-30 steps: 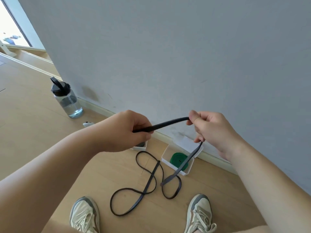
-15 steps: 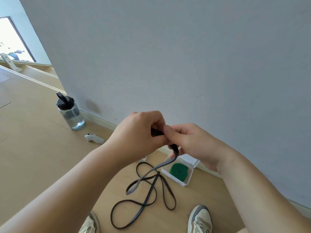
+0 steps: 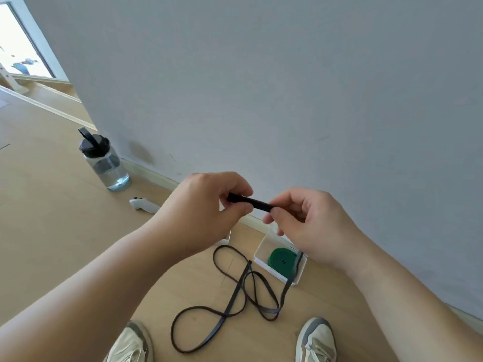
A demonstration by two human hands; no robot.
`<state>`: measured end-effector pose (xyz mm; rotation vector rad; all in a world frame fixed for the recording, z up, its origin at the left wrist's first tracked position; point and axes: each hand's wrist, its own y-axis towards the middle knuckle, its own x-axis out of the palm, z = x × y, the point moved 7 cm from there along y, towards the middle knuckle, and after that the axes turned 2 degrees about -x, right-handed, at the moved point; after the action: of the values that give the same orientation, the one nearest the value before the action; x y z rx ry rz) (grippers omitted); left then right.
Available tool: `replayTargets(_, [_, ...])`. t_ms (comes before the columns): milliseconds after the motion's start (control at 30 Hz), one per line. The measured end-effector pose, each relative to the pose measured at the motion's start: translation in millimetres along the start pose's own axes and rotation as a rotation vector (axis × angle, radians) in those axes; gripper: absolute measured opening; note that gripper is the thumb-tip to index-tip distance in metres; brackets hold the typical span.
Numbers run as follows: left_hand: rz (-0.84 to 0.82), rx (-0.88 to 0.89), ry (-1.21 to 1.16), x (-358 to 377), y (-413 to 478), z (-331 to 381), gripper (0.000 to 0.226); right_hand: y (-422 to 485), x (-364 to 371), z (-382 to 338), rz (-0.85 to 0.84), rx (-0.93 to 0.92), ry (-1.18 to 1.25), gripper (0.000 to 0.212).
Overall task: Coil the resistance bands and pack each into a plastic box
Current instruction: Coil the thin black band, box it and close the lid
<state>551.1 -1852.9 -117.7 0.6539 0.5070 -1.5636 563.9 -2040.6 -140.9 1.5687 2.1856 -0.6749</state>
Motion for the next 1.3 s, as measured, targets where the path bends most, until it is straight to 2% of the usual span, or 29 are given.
replayTargets(67, [0.076,-0.024,-0.061,0.0,1.7,-4.2,0.012,-1.3,-0.1,1.5,0.027,-0.006,0.001,0.010])
replayTargets(200, [0.129,0.080,-0.135,4.9,-3.5,6.1,0.013,-2.9,11.0,0.7,-0.038,0.024,0.324,0.026])
replayTargets(267, [0.139,0.142,-0.151,6.8,-6.9,12.9,0.015,-3.4,15.6,2.6,-0.069,0.024,0.432,0.027])
replayTargets(333, [0.148,0.147,-0.154,7.6,-7.6,13.6,0.016,-3.2,14.8,6.3,-0.031,0.013,0.467,0.022])
replayTargets(433, [0.163,0.072,-0.189,7.9,-6.6,9.0,0.019,-4.1,4.7,14.5,0.085,0.025,0.416,0.021])
replayTargets(533, [0.162,0.023,-0.216,9.8,-5.9,6.0,0.019,-8.7,4.7,15.9,0.069,0.032,0.398,0.028])
replayTargets(667, [0.114,0.125,-0.163,15.4,-8.8,12.7,0.023,-12.1,9.8,14.7,0.035,0.067,0.301,0.035])
replayTargets(767, [0.089,0.223,-0.076,18.2,-10.1,16.8,0.022,-10.7,12.8,17.4,-0.011,0.107,0.392,0.039])
replayTargets(833, [0.144,0.224,-0.059,13.5,-10.2,16.0,0.013,-9.3,10.2,15.5,-0.001,0.064,0.439,0.029])
replayTargets(900, [0.185,0.150,-0.093,8.4,-10.9,11.6,0.010,-9.4,7.5,8.1,0.022,-0.022,0.457,0.009])
replayTargets(1033, [0.199,0.006,-0.248,6.8,-11.9,3.0,0.013,-10.0,3.6,4.2,0.119,-0.092,0.408,0.007])
replayTargets(1200, [0.020,0.034,-0.248,18.0,-13.2,6.3,0.023,-9.7,0.9,6.3,0.212,-0.076,0.337,0.015])
replayTargets(1300, [0.023,0.002,-0.244,17.5,-13.2,2.6,0.022,-9.5,1.1,7.6,0.218,-0.065,0.333,0.012])
